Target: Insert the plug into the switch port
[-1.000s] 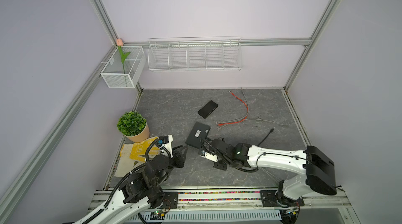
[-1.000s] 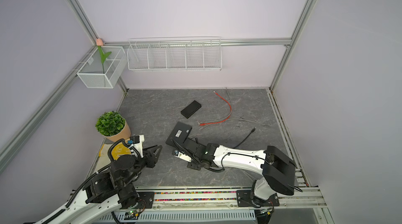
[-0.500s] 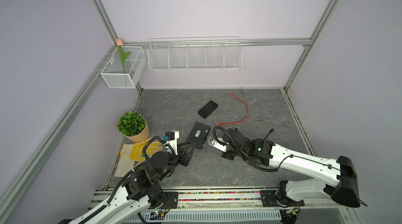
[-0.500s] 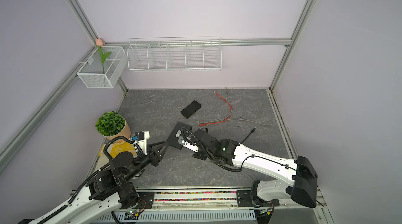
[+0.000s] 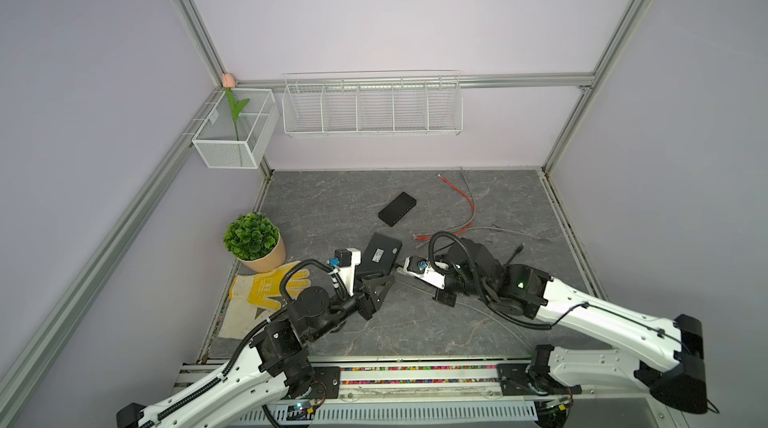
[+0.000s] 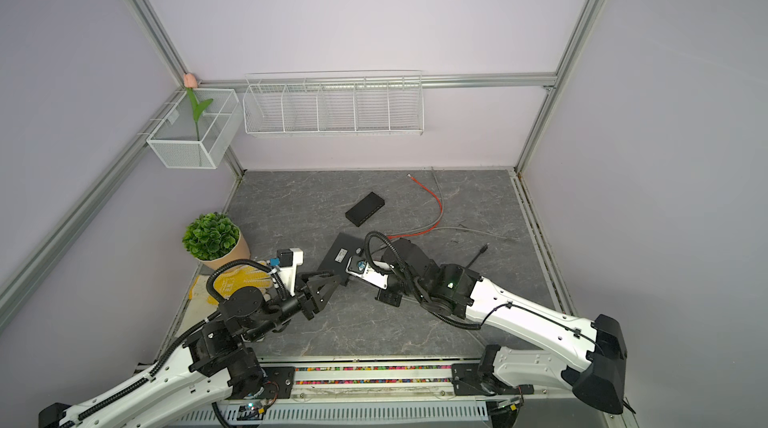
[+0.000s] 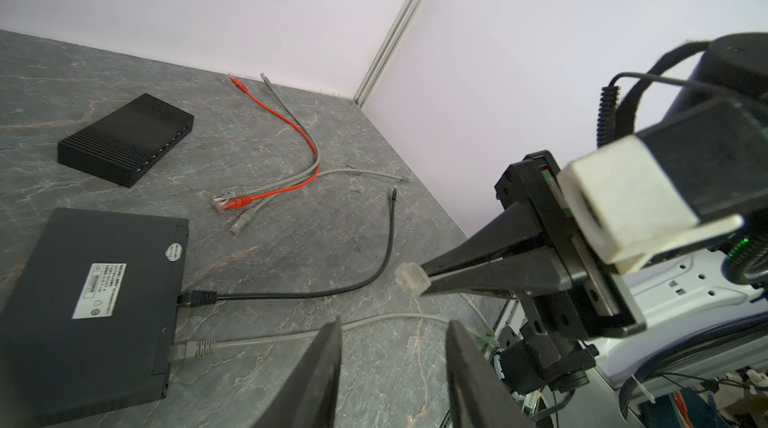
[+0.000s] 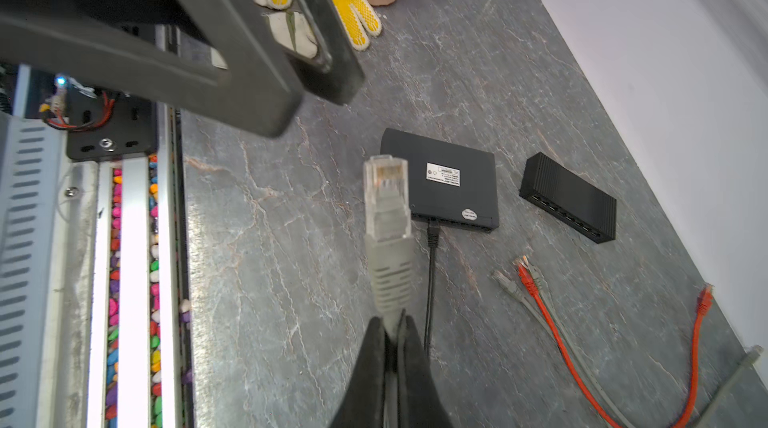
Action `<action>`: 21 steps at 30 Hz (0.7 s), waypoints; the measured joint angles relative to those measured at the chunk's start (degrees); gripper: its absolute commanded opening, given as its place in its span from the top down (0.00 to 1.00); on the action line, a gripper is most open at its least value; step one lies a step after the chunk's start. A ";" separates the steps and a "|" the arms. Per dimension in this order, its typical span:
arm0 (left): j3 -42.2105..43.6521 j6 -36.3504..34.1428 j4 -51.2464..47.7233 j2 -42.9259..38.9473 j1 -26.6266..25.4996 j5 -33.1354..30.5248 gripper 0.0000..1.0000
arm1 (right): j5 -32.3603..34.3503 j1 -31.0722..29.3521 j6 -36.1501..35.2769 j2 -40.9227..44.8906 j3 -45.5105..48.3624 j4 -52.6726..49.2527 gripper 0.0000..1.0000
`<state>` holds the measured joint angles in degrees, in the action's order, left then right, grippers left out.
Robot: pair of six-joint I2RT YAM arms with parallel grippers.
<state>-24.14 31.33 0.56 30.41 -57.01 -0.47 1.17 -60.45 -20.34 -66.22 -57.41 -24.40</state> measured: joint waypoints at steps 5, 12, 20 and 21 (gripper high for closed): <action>0.28 -0.76 5.03 3.41 -1.36 1.75 0.57 | -4.94 0.61 0.13 -0.24 0.00 -0.07 0.93; 0.48 -2.16 9.01 5.81 -2.56 3.15 0.60 | -12.04 3.30 0.52 -1.20 -0.02 -0.22 0.93; 0.57 -3.04 10.47 6.47 -2.75 3.37 0.69 | -20.81 7.08 0.85 -1.79 -0.83 -0.87 0.93; 0.59 -3.19 10.60 6.45 -2.75 3.39 0.70 | -21.79 7.23 0.85 -2.03 -0.92 -0.87 0.93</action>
<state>-23.55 28.14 11.16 36.86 -59.77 2.92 -20.62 -53.21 -19.49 -68.25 -58.33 -25.28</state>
